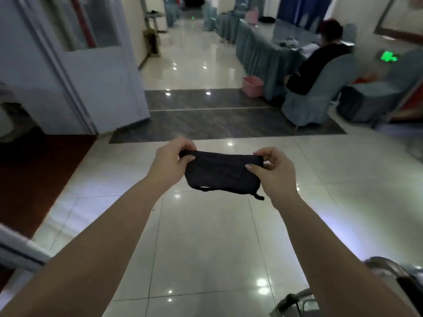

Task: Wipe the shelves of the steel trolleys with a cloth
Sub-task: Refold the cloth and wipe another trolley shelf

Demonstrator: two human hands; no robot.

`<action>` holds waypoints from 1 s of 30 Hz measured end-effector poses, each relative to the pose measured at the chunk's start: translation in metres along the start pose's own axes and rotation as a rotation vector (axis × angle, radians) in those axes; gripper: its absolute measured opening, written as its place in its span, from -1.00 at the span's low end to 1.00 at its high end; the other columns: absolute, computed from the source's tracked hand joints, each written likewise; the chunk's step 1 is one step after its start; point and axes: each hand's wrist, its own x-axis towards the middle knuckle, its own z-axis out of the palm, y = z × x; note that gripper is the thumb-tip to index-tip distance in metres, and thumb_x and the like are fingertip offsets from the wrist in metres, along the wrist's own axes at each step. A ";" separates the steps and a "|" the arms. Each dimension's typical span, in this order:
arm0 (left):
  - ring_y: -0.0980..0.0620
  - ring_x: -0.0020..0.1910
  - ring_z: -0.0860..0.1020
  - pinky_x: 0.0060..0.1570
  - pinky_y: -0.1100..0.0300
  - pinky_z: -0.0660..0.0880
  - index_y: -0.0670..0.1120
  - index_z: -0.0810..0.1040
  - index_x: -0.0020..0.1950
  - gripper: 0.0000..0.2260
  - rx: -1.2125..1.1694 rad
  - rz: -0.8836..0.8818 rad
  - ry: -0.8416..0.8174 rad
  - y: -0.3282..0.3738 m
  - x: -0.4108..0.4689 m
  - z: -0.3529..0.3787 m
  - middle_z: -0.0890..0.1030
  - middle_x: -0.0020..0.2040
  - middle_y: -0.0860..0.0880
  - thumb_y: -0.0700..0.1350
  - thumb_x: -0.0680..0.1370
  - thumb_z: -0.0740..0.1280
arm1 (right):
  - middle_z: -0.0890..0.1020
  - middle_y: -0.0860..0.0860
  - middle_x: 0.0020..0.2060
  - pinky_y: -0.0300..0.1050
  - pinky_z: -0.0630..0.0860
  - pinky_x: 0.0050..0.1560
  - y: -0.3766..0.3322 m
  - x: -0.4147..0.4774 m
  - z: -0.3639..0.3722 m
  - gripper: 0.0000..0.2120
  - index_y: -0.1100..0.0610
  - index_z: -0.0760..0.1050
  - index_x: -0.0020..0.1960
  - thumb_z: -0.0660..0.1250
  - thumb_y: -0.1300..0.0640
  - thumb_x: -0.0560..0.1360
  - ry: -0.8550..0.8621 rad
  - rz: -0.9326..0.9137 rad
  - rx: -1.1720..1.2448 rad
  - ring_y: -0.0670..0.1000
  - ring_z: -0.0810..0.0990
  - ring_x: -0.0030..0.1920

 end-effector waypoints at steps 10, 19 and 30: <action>0.08 -0.05 0.60 0.16 -0.08 0.47 0.09 0.41 0.07 -0.63 -0.159 0.207 -0.191 -0.018 0.190 0.148 0.63 -0.14 0.14 -0.34 0.48 0.39 | 0.65 -0.19 -0.17 -0.24 0.54 -0.17 0.079 0.138 -0.063 -0.68 -0.17 0.58 -0.12 0.51 0.25 0.34 0.374 0.087 0.031 -0.13 0.61 -0.19; 0.17 -0.02 0.58 0.03 0.27 0.40 0.16 0.46 0.00 -0.65 -0.390 0.149 -0.377 0.040 0.356 0.310 0.62 -0.11 0.21 -0.29 0.48 0.40 | 0.66 -0.13 -0.14 -0.16 0.53 -0.21 0.117 0.290 -0.174 -0.66 -0.15 0.58 -0.14 0.47 0.32 0.39 0.596 0.154 0.019 -0.09 0.60 -0.13; 0.24 -0.13 0.57 -0.16 0.43 0.40 0.22 0.46 -0.05 -0.65 -0.540 0.311 -0.870 0.142 0.492 0.589 0.60 -0.16 0.19 -0.26 0.48 0.41 | 0.64 -0.19 -0.26 -0.34 0.50 -0.37 0.206 0.367 -0.315 -0.69 -0.11 0.57 -0.18 0.44 0.32 0.41 1.191 0.327 -0.067 -0.20 0.58 -0.24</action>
